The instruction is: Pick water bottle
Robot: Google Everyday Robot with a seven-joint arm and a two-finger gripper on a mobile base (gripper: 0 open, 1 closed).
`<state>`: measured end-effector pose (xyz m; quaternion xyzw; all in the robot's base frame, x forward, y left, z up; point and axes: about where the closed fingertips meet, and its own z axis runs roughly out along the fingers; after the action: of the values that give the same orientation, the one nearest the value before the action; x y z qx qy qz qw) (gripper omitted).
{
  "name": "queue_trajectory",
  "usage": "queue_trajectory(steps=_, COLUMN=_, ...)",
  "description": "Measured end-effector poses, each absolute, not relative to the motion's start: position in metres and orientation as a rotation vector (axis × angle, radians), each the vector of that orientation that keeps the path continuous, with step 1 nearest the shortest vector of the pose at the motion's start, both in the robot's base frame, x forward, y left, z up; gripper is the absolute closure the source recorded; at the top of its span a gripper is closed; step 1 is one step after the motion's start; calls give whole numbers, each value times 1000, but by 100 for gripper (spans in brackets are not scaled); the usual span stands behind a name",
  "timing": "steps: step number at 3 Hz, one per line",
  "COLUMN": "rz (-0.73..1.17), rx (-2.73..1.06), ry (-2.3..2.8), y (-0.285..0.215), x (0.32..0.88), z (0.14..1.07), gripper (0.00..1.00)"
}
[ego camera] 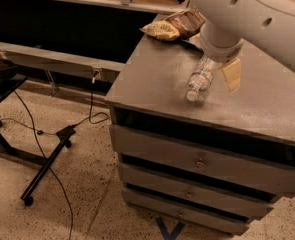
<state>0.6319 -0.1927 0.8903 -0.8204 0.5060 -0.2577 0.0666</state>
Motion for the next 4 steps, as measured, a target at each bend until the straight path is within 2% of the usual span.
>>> queue_trajectory(steps=2, rz=-715, rx=-2603, ry=1196, y=-185, x=651, z=856, gripper=0)
queue_trajectory(steps=4, rz=-671, rx=-2697, ry=1039, y=-174, x=650, z=843, gripper=44)
